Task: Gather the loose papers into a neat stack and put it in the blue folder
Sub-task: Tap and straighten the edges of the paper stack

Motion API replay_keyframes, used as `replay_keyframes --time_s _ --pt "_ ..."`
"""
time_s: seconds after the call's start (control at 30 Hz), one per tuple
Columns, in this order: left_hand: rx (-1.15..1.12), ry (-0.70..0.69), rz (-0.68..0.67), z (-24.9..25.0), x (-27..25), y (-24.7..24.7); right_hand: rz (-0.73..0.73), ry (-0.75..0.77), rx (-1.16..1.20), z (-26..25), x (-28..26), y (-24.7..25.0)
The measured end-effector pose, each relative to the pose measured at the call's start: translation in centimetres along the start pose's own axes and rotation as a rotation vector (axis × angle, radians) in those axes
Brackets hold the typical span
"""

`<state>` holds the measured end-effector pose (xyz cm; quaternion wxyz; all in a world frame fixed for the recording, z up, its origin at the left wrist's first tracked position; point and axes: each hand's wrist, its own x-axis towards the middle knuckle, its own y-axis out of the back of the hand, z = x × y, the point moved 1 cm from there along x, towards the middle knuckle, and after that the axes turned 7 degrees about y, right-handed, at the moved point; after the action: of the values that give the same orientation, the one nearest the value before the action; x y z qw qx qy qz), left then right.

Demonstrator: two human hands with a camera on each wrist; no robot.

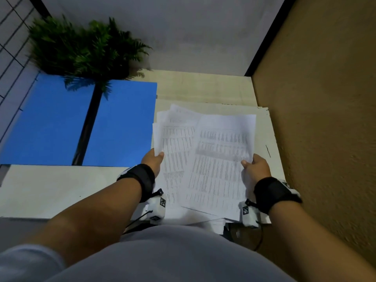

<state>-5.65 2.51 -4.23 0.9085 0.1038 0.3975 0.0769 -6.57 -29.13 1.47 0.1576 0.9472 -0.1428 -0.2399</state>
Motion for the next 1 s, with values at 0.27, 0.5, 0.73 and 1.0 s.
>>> replay_keyframes --time_s 0.27,0.5,0.73,1.0 --pt "-0.047 0.013 -0.104 0.4 -2.3 -3.4 -0.169 -0.031 -0.732 -1.4 -1.9 -5.5" --pt "-0.208 -0.137 -0.186 3.1 -4.5 -3.7 -0.057 -0.026 -0.013 -0.1 -1.8 -4.0" --pt "-0.393 -0.360 -0.405 12.8 -10.4 -0.5 -0.224 0.251 0.515 -9.9 -3.3 1.3" --pt "-0.341 -0.541 -0.254 17.0 -11.7 1.5 -0.109 0.431 0.490 -14.8 -4.1 2.3"
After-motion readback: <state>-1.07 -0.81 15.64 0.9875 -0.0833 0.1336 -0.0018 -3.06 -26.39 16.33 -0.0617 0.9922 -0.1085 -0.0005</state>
